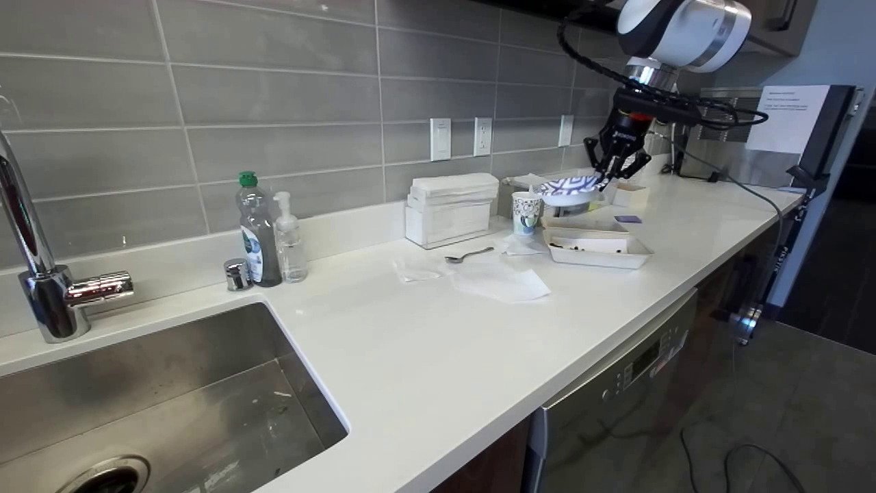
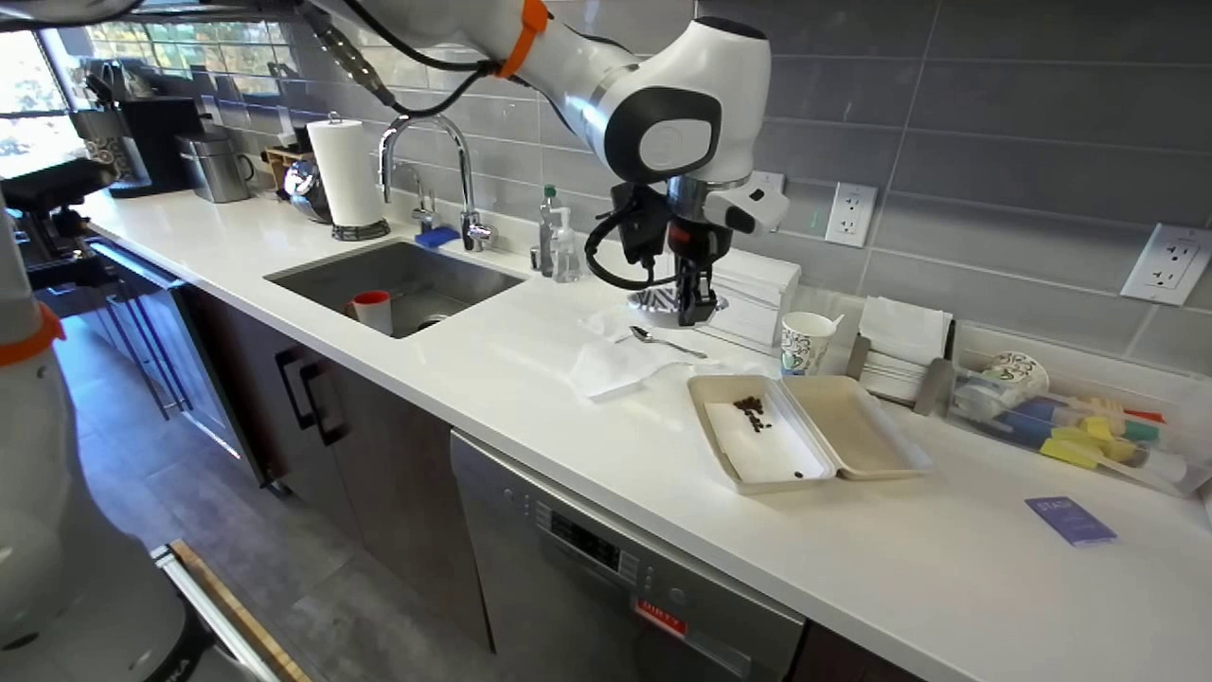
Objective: Put the white and black bowl on the food pack.
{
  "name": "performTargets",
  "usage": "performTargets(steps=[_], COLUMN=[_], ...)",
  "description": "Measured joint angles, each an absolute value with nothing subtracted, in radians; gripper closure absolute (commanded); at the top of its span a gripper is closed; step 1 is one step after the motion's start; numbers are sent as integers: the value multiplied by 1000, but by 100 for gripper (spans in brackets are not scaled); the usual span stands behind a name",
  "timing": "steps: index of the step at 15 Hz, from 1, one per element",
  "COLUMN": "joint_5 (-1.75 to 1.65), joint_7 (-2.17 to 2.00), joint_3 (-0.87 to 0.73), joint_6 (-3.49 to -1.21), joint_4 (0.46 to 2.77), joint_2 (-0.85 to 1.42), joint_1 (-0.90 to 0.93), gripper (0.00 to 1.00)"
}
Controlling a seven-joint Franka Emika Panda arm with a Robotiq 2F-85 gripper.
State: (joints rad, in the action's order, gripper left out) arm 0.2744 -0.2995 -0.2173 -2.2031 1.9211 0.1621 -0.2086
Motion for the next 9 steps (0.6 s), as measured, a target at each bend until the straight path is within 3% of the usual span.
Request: performTargets(steps=[9], joint_5=[346], joint_7=[-468], joint_3=[-237], joint_6=[-2204], joint_4=[1709], joint_2=[381], joint_1=[-252], gripper=[99])
